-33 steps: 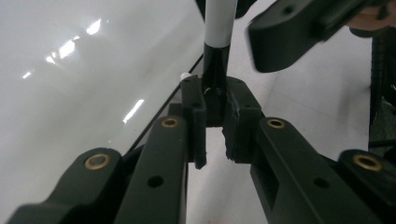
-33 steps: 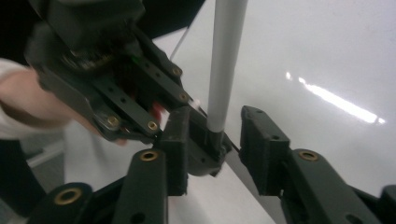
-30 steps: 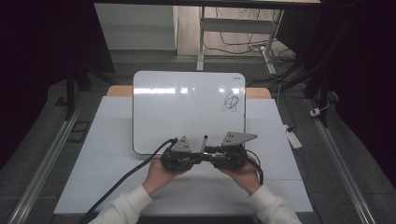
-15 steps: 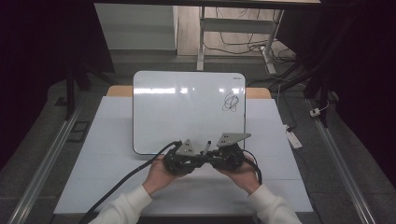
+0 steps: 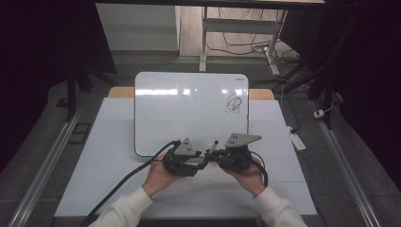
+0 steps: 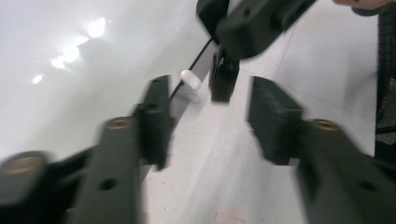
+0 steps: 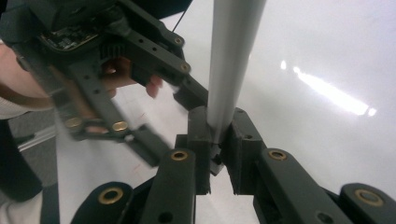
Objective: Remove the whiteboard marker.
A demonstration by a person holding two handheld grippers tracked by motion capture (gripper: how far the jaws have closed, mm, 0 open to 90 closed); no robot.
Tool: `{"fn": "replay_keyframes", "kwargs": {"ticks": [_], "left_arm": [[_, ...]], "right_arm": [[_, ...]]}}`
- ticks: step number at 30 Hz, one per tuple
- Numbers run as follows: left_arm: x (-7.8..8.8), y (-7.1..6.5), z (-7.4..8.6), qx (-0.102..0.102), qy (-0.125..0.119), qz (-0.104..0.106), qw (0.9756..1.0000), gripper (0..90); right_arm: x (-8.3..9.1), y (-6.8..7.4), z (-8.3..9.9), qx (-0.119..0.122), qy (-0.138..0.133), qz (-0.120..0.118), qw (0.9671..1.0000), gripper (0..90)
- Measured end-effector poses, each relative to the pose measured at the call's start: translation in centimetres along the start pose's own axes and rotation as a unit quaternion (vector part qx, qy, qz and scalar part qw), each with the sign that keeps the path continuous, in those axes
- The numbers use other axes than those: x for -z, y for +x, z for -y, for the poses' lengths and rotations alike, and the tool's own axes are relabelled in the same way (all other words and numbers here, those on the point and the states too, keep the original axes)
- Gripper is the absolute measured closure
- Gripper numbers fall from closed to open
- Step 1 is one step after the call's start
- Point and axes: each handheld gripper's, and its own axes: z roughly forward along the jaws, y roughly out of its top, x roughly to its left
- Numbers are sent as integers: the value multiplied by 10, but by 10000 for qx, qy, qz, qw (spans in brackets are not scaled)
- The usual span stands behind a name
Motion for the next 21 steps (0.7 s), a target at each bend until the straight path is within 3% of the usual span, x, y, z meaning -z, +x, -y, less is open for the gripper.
{"fn": "replay_keyframes", "kwargs": {"ticks": [2, 6, 9, 10, 11, 12, 13, 14, 16, 20, 21], "left_arm": [[10, -5, 5, -227, 247, -130, 9994, 344], [26, -8, 16, -208, 294, -175, 9992, 326], [44, -5, 32, 91, 195, -219, 9995, 304], [57, -1, 47, 371, 122, -372, 9985, 297], [57, -1, 47, 371, 122, -372, 9985, 291], [64, 2, 56, 509, 67, -467, 9976, 290], [76, 9, 73, 833, -59, -666, 9943, 286], [76, 9, 73, 833, -59, -666, 9943, 281], [85, 14, 88, 1137, -136, -806, 9901, 264], [99, 19, 113, 1466, -228, -1043, 9834, 257], [99, 19, 113, 1466, -228, -1043, 9834, 254]], "right_arm": [[5, -3, 0, 4, -202, 94, 9998, 807], [11, -7, 1, 1, -403, 198, 9990, 806], [23, -14, 1, 37, -700, 414, 9967, 806], [25, -16, 1, 38, -764, 464, 9960, 806], [25, -16, 1, 38, -764, 464, 9960, 806], [30, -19, 1, 23, -865, 567, 9946, 806], [31, -21, 2, 18, -929, 611, 9938, 806], [33, -23, 2, 3, -980, 646, 9931, 806], [35, -26, 2, -10, -1068, 711, 9917, 806], [39, -28, 2, 29, -1218, 843, 9890, 806], [40, -28, 2, 42, -1269, 885, 9880, 806]]}}
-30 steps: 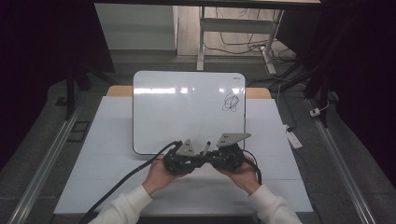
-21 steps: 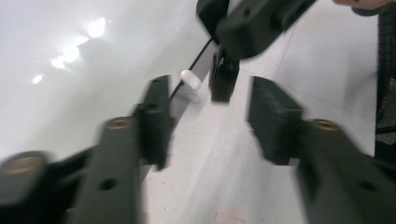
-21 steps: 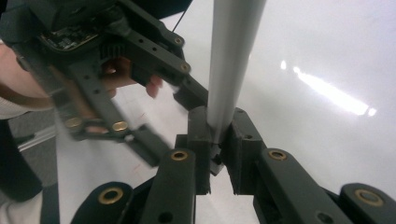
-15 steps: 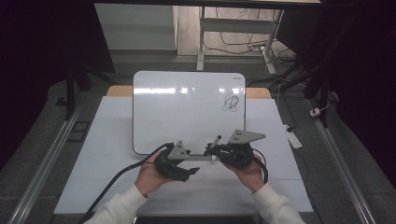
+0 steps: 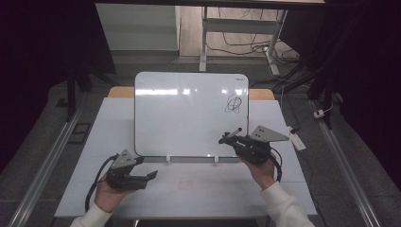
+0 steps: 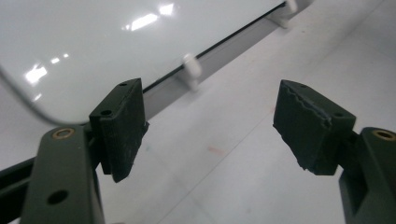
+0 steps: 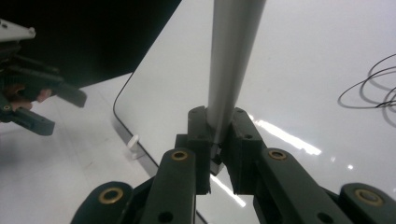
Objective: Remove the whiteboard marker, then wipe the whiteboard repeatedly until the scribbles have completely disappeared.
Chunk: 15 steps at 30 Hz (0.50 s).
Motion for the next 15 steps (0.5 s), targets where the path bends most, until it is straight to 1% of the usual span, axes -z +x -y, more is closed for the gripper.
{"fn": "replay_keyframes", "kwargs": {"ticks": [1, 2, 3, 4, 5, 6, 9, 10, 11, 12, 13, 15], "left_arm": [[1, 2, 3, 26, 5, -6, 10000, 254], [2, 3, 5, 45, 8, -20, 10000, 246], [2, 4, 6, 56, 14, -36, 10000, 246], [3, 5, 7, 69, 3, -41, 10000, 242], [4, 6, 8, 90, -12, -39, 10000, 242], [4, 8, 8, 95, -23, -43, 9999, 242], [5, 10, 9, 128, -65, -74, 9999, 240], [5, 11, 9, 135, -65, -73, 9999, 240], [4, 11, 9, 135, -56, -76, 9999, 234], [4, 11, 10, 131, -41, -83, 9999, 234], [3, 11, 10, 127, -31, -87, 9999, 227], [3, 11, 10, 109, -23, -92, 9999, 226]], "right_arm": [[0, 0, 0, 0, 0, 0, 10000, 806], [2, -2, -1, 16, -79, 100, 9999, 806], [2, -2, -1, 16, -79, 100, 9999, 806], [3, -6, -2, 34, -165, 228, 9996, 805], [3, -6, -2, 34, -165, 228, 9996, 805], [2, -11, -4, 28, -240, 365, 9990, 806], [-4, -24, -10, 60, -308, 637, 9975, 806], [-4, -24, -10, 60, -308, 637, 9975, 806], [-9, -35, -16, 112, -387, 839, 9957, 806], [-9, -35, -16, 112, -387, 839, 9957, 806], [-13, -48, -24, 82, -529, 1042, 9931, 806], [-17, -62, -32, -68, -706, 1172, 9906, 806]]}}
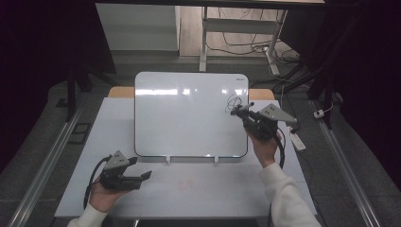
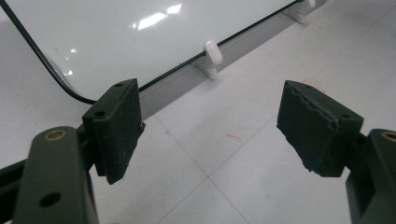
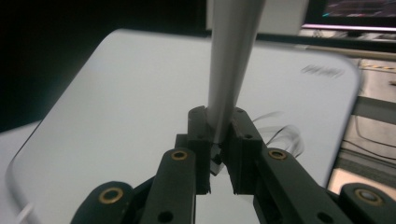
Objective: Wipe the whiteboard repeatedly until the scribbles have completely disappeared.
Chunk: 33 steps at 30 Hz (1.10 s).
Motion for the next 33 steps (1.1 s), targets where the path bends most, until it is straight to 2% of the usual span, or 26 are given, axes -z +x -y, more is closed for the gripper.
{"fn": "replay_keyframes", "kwargs": {"ticks": [2, 3, 4, 5, 7, 9, 10, 13, 15, 17, 19, 21, 22, 23, 25, 26, 27, 28, 29, 33], "left_arm": [[-1, 1, 0, -16, 27, -9, 10000, 223], [-1, 1, 1, -14, 32, -15, 10000, 223], [-1, 1, 1, -16, 35, -23, 10000, 223], [-1, 1, 1, -14, 40, -29, 10000, 223], [-1, 2, 2, -11, 35, -32, 10000, 223], [-1, 2, 2, -2, 33, -28, 10000, 223], [-1, 2, 2, 2, 30, -35, 10000, 223], [-1, 3, 3, 10, 33, -44, 10000, 223], [-1, 3, 3, 11, 38, -54, 10000, 223], [-1, 3, 3, 13, 42, -60, 10000, 223], [-2, 4, 3, 18, 35, -63, 10000, 223], [-2, 4, 3, 11, 40, -63, 10000, 223], [-2, 3, 3, 9, 41, -67, 10000, 223], [-1, 3, 3, 7, 38, -63, 10000, 223], [-1, 3, 3, 12, 21, -63, 10000, 223], [-1, 4, 3, 20, 13, -58, 10000, 223], [-1, 4, 3, 21, 8, -54, 10000, 223], [-1, 4, 3, 23, 9, -62, 10000, 223], [-1, 5, 3, 27, 11, -62, 10000, 223], [-1, 4, 3, 7, 15, -55, 10000, 223]], "right_arm": [[-8, -11, -6, -176, -117, 105, 9997, 806], [-8, -11, -6, -176, -117, 105, 9997, 806], [-17, -19, -9, -285, -156, 192, 9993, 806], [-17, -19, -9, -285, -156, 192, 9993, 806], [-31, -28, -13, -306, -184, 330, 9988, 806], [-35, -30, -14, -279, -159, 390, 9987, 806], [-42, -36, -13, -350, -164, 484, 9981, 806], [-47, -40, -10, -449, -141, 491, 9977, 806], [-51, -41, -7, -448, -139, 434, 9980, 806], [-54, -38, -4, -479, -98, 268, 9984, 806], [-55, -31, -3, -318, -5, 171, 9993, 807], [-55, -31, -6, -182, -41, 318, 9993, 807], [-54, -34, -7, -226, -108, 398, 9989, 807], [-54, -42, -8, -417, -203, 449, 9979, 807], [-54, -43, -8, -471, -228, 431, 9977, 807], [-54, -43, -7, -484, -222, 401, 9978, 807], [-55, -37, -4, -398, -126, 232, 9989, 807], [-55, -37, -4, -398, -126, 232, 9989, 807], [-56, -29, -2, -270, -7, 126, 9996, 807], [-55, -25, 0, -212, 84, 59, 9997, 807]]}}
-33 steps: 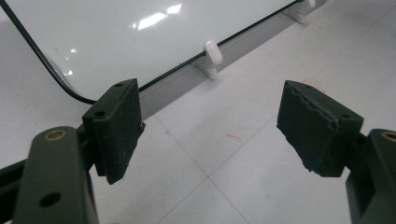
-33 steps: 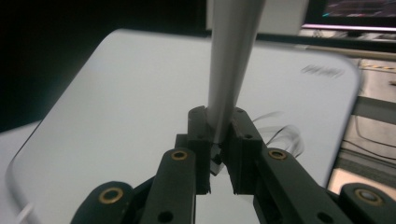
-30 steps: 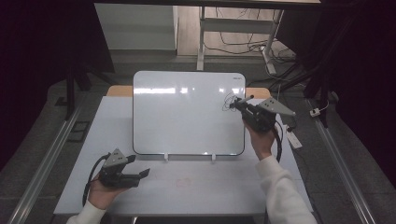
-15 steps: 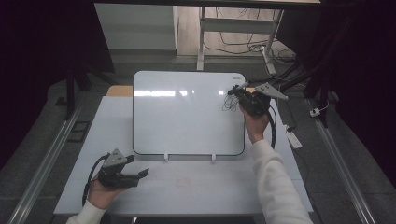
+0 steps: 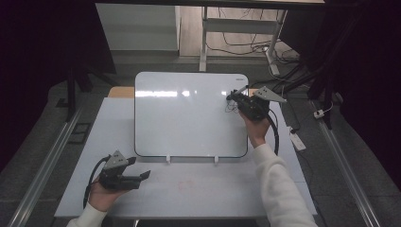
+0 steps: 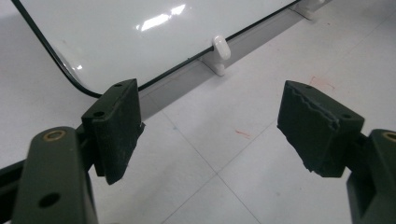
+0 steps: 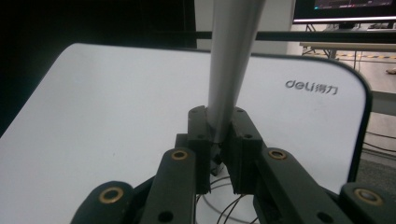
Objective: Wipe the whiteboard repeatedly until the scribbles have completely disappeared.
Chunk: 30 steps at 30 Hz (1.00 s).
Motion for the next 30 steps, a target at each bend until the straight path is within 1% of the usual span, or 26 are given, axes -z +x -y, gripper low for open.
{"fn": "replay_keyframes", "kwargs": {"ticks": [6, 7, 8, 10, 11, 12, 13, 14, 15, 17, 19, 21, 22, 24, 26, 27, 30], "left_arm": [[0, 0, 0, 6, -9, -1, 10000, 223], [0, 0, 0, 6, -10, 1, 10000, 223], [0, 0, 0, 7, -9, 0, 10000, 223], [0, 0, 0, 10, -10, 8, 10000, 223], [0, 0, 0, 9, -11, 9, 10000, 223], [0, 0, 0, 2, -6, 8, 10000, 223], [0, -1, 0, -6, -2, 4, 10000, 223], [0, -1, 0, -11, -4, 5, 10000, 223], [0, -1, 0, -12, -17, 3, 10000, 223], [1, -1, 0, -3, -35, 3, 10000, 223], [1, 0, 0, 5, -37, 3, 10000, 223], [0, 1, 0, 4, -21, -4, 10000, 223], [0, 0, 0, 6, -17, 5, 10000, 223], [0, 0, 0, -11, -18, 10, 10000, 223], [1, -1, 0, -20, -28, 3, 10000, 223], [1, -1, 0, -14, -39, 2, 10000, 223], [1, 0, 0, 0, -47, -9, 10000, 223]], "right_arm": [[2, 1, 0, 53, 105, -19, 9999, 807], [4, 3, 4, 53, 182, -98, 9998, 807], [5, 5, 6, 117, 224, -108, 9996, 807], [7, 5, 6, 164, 245, -114, 9995, 807], [7, 5, 6, 171, 223, -73, 9996, 807], [7, 3, 4, 235, 200, 19, 9995, 807], [6, 1, 2, 224, 148, 81, 9996, 807], [6, 1, 2, 224, 148, 81, 9996, 807], [4, -4, -1, 76, 65, 88, 9999, 807], [3, -4, -2, 70, 47, 96, 9999, 807], [1, 3, 2, 150, 146, -70, 9998, 807], [0, 11, 5, 271, 252, -137, 9992, 807], [0, 12, 4, 352, 275, -117, 9989, 807], [0, 12, 3, 356, 283, -104, 9989, 807], [0, 8, 0, 317, 202, 41, 9993, 807], [-2, 2, -4, 193, 119, 117, 9997, 807], [-4, -1, -7, 186, 85, 173, 9996, 807]]}}
